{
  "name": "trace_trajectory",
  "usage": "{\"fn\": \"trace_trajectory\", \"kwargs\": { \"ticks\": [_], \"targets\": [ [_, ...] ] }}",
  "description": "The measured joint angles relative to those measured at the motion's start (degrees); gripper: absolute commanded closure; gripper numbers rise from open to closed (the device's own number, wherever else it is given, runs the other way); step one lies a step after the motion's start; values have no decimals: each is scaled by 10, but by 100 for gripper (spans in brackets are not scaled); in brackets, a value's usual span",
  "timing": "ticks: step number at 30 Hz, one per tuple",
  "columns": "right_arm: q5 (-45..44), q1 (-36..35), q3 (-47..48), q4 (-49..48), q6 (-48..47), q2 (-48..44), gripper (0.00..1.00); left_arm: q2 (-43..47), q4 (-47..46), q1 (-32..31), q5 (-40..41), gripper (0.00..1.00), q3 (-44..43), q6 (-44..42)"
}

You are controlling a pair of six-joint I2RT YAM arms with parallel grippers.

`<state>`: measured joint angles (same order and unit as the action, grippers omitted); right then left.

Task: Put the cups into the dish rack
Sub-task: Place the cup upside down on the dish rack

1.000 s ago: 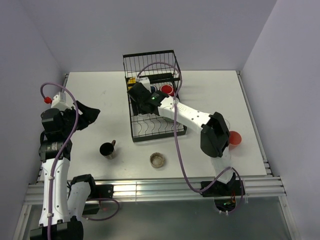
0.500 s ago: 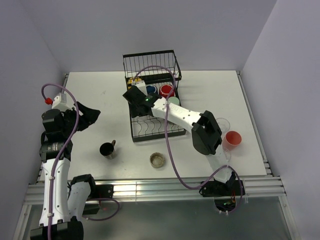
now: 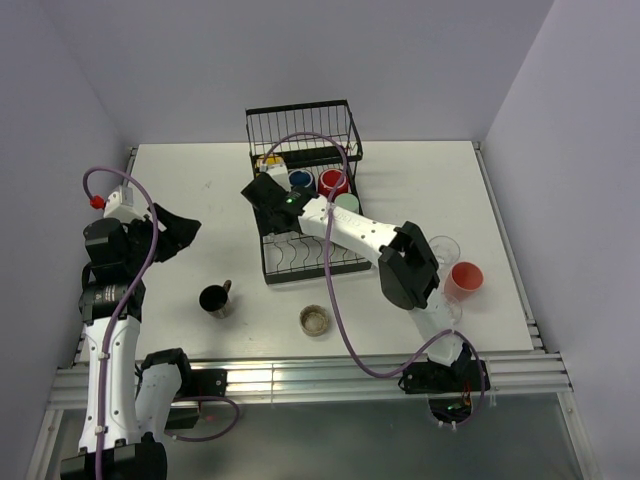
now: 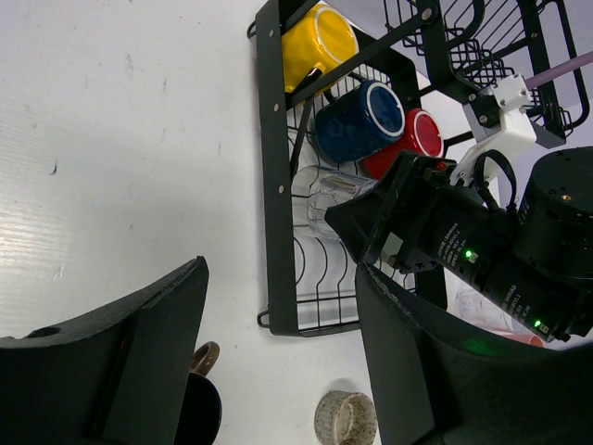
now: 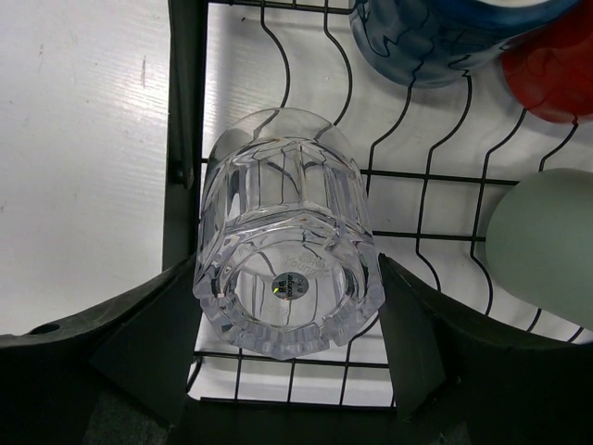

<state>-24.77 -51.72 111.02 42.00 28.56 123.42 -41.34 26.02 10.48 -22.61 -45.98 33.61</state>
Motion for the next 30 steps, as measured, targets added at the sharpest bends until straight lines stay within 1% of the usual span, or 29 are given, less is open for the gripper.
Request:
{"fn": "trace_trajectory", "kwargs": {
  "ticks": [3, 17, 19, 22, 23, 28, 30],
  "targets": [
    [-3, -2, 9, 2, 3, 7, 57, 0, 0, 0, 0, 29, 0, 0],
    [-18, -4, 38, 8, 8, 30, 41, -1, 0, 0, 0, 30, 0, 0],
    [-23, -5, 43, 9, 10, 34, 41, -1, 0, 0, 0, 30, 0, -1],
    [-26, -5, 49, 14, 12, 36, 36, -1, 0, 0, 0, 30, 0, -2],
    [-26, -5, 50, 15, 12, 37, 32, -1, 0, 0, 0, 30, 0, -2],
    [-29, -6, 52, 18, 13, 39, 23, -1, 0, 0, 0, 30, 0, -2],
    [-31, -6, 52, 18, 14, 39, 21, -1, 0, 0, 0, 30, 0, -2]
  ]
}}
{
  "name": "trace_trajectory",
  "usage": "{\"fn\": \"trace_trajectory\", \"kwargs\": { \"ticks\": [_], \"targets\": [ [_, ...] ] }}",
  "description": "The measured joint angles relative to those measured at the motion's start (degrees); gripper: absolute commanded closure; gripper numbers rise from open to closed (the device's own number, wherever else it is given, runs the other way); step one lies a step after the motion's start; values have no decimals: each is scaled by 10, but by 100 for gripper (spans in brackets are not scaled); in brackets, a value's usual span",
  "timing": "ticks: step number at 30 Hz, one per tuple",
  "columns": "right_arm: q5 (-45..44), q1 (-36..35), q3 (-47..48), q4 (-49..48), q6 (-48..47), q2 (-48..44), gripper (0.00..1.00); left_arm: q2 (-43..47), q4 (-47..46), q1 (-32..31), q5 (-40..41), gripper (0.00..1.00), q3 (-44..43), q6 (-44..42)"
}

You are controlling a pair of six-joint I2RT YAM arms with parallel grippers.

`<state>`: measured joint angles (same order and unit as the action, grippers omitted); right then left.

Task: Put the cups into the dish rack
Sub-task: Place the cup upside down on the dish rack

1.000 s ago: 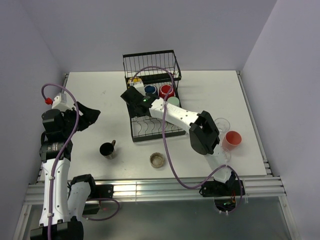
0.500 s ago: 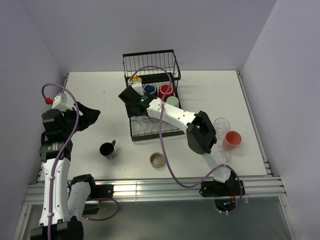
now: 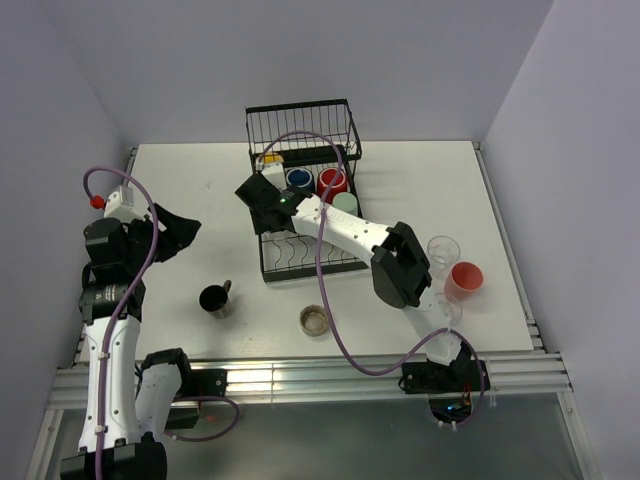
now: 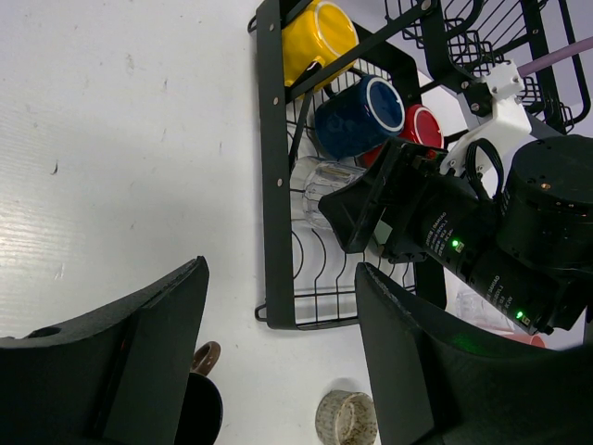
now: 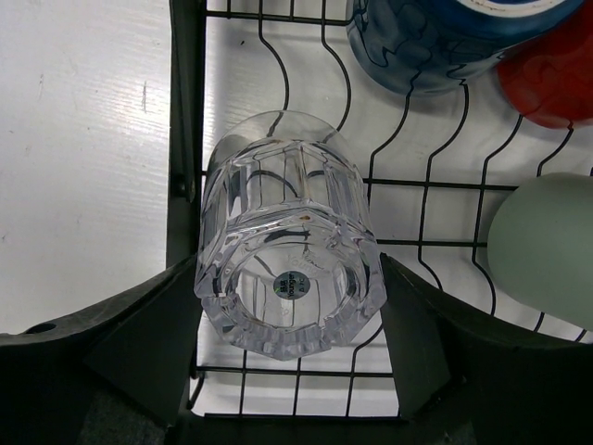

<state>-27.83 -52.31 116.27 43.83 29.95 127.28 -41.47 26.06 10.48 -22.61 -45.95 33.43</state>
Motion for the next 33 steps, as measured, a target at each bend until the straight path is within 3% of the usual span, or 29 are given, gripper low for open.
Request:
{"fn": "trace_trajectory", "kwargs": {
  "ticks": [33],
  "targets": [
    [-17, 1, -21, -1, 2, -2, 7, -5, 10, 0, 0, 25, 0, -2]
  ]
}}
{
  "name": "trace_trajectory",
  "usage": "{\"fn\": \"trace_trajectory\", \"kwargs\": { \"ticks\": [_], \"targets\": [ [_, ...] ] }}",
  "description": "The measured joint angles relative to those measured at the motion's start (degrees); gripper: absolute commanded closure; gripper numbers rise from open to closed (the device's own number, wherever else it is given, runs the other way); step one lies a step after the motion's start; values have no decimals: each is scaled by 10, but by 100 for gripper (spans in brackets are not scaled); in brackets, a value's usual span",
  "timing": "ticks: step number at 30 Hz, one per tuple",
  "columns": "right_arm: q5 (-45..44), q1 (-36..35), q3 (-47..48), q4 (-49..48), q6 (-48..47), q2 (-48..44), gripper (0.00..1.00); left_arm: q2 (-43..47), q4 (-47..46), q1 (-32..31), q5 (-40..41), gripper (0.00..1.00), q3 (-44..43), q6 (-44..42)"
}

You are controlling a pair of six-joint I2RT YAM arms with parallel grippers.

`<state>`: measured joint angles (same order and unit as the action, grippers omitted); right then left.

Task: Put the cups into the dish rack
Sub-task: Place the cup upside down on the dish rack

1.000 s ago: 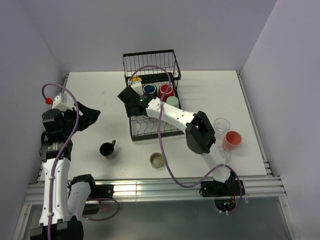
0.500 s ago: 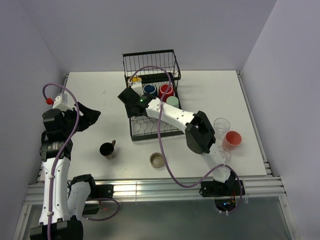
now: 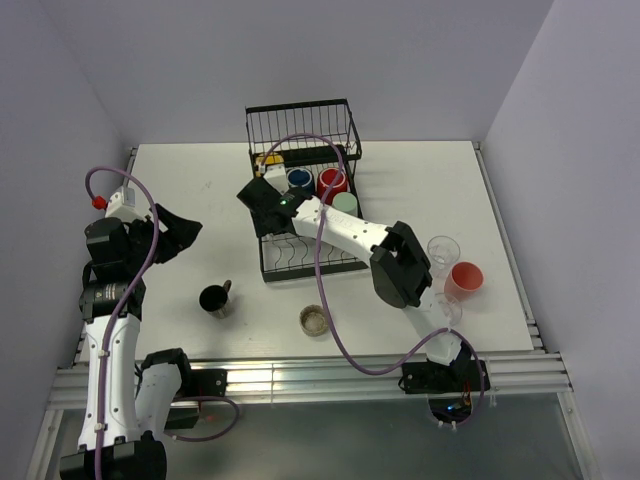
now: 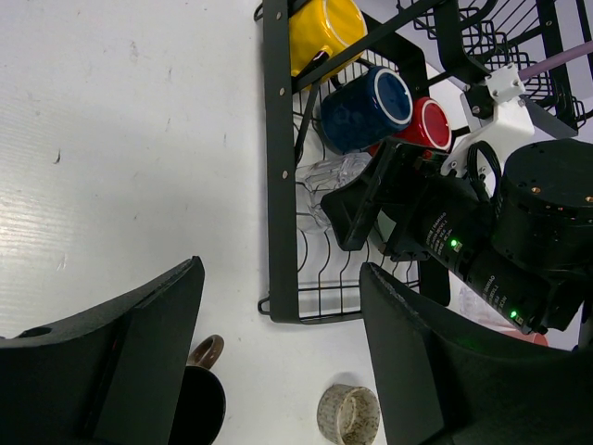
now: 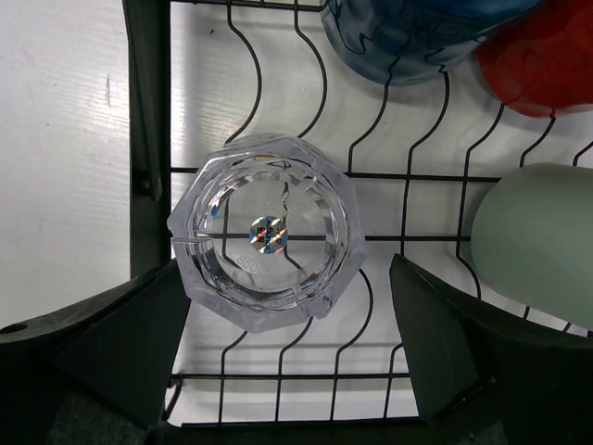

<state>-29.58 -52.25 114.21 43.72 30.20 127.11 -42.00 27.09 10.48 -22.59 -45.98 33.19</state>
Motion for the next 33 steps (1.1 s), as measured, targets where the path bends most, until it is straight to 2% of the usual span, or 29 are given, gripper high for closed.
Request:
{"fn": "trace_trajectory", "kwargs": {
  "ticks": [22, 33],
  "targets": [
    [-7, 0, -4, 0, 2, -13, 0, 1, 2, 0, 0, 19, 0, 0],
    [-10, 0, -13, -1, 2, -19, 0, 0, -2, 0, -2, 17, 8, 0]
  ]
}}
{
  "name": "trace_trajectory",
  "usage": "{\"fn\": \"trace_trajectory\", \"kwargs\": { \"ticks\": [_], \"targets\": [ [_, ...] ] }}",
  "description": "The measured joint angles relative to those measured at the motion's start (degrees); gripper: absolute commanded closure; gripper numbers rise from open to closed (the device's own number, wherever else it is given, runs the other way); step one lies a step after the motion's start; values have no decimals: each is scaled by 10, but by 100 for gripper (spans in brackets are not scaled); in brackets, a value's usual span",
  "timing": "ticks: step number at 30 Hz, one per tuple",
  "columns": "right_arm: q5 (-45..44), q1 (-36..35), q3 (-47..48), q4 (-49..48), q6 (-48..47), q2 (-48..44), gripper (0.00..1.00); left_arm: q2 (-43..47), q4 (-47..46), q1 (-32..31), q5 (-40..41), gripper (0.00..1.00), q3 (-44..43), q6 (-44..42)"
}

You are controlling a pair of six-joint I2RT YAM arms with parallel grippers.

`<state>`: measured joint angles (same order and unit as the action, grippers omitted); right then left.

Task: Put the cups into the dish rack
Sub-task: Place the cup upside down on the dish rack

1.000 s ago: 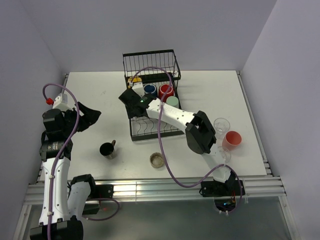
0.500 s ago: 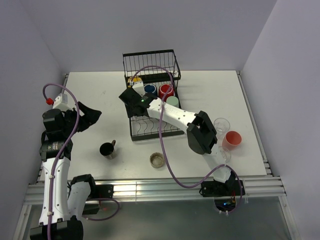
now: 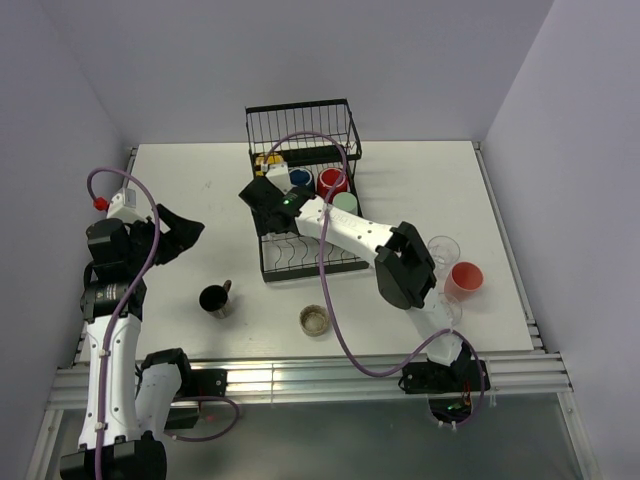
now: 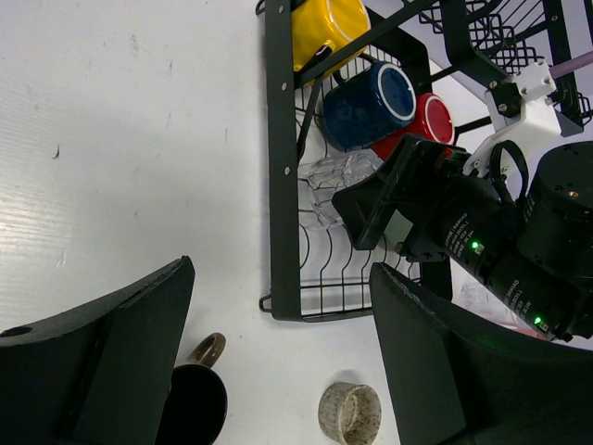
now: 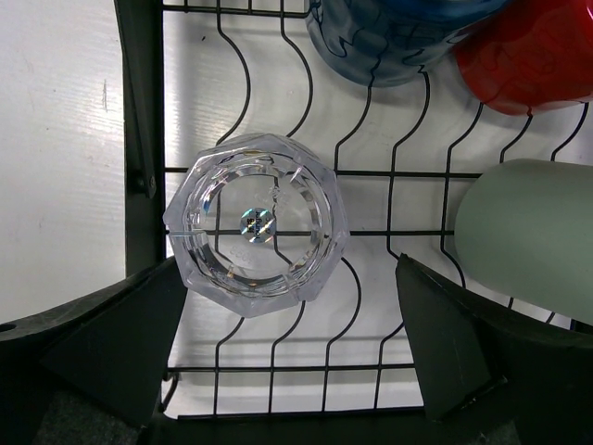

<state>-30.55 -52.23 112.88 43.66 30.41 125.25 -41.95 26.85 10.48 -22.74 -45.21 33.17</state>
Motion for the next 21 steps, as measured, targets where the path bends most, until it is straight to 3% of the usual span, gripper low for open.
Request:
{"fn": "trace_trajectory", "kwargs": {
  "ticks": [21],
  "targets": [
    [30, 0, -60, -35, 0, -90, 0, 7, 5, 0, 2, 18, 0, 1]
  ]
}}
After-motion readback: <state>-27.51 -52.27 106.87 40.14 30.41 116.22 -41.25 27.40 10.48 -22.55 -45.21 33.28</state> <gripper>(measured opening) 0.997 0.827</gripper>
